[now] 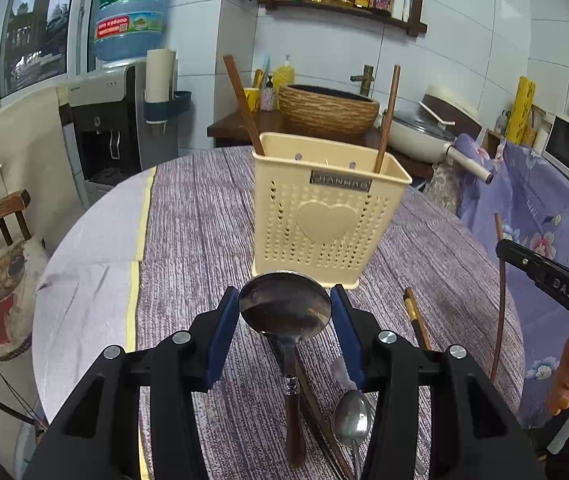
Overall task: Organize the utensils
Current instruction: 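Carry the spoon and chopstick over the holder and lower them inside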
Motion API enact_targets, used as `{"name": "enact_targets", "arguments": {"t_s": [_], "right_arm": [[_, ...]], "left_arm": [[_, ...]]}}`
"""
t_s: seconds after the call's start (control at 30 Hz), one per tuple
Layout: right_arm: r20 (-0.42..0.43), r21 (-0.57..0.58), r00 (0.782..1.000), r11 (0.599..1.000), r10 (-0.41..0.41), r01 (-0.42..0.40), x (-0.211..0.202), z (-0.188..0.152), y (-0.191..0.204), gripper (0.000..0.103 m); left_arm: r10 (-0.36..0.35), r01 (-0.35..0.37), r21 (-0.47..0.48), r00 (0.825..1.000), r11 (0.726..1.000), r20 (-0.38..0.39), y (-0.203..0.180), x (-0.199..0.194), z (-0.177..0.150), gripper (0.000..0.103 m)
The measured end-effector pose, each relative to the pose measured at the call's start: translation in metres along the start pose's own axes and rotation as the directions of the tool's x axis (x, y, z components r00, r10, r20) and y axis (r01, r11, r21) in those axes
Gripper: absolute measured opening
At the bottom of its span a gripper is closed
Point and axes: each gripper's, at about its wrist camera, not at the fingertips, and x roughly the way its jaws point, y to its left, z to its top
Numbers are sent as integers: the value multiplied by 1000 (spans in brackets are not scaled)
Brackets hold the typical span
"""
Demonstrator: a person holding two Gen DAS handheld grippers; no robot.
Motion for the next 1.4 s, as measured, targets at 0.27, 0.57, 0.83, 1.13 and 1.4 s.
{"name": "enact_targets", "arguments": {"t_s": [0.27, 0.57, 0.83, 1.13, 1.4], "right_arm": [[36, 22, 997, 998, 65, -66, -25, 7, -8, 8], [59, -25, 994, 995, 97, -95, -40, 9, -1, 8], [73, -45, 989, 992, 125, -122, -51, 22, 6, 8], [129, -73, 977, 984, 172, -163, -63, 63, 27, 8], [280, -78, 936, 977, 212, -198, -85, 146, 58, 8]], "left_arm": [[-3, 4, -9, 1000, 1000, 26, 8, -9, 5, 47], [-5, 5, -9, 1000, 1000, 29, 12, -11, 6, 47], [-24, 25, -15, 999, 1000, 36, 16, -17, 14, 47], [-47, 47, 1, 996, 999, 77, 12, -29, 47, 47], [-49, 53, -14, 970, 998, 237, -1, -52, 140, 47]]}}
